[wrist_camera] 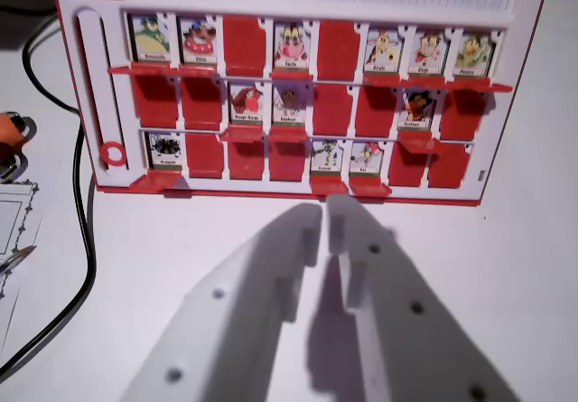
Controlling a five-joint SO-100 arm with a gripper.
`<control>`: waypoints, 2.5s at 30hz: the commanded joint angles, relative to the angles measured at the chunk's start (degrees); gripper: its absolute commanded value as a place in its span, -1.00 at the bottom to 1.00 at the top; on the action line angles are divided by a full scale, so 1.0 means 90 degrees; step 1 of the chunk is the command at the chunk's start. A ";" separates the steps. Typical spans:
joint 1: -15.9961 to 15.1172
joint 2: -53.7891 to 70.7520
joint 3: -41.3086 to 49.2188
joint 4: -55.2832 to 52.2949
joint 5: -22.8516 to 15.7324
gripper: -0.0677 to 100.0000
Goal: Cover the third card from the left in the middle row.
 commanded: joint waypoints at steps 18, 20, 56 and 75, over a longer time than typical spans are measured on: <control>-0.0283 -0.2100 0.1123 -0.3027 0.0088 -1.00; -0.0283 -0.2490 0.1025 -0.3320 0.0117 -1.00; -0.0781 -0.6338 -0.2295 -0.4326 0.0303 -1.00; -0.0605 -0.6074 -0.2979 -0.4521 0.0400 -1.00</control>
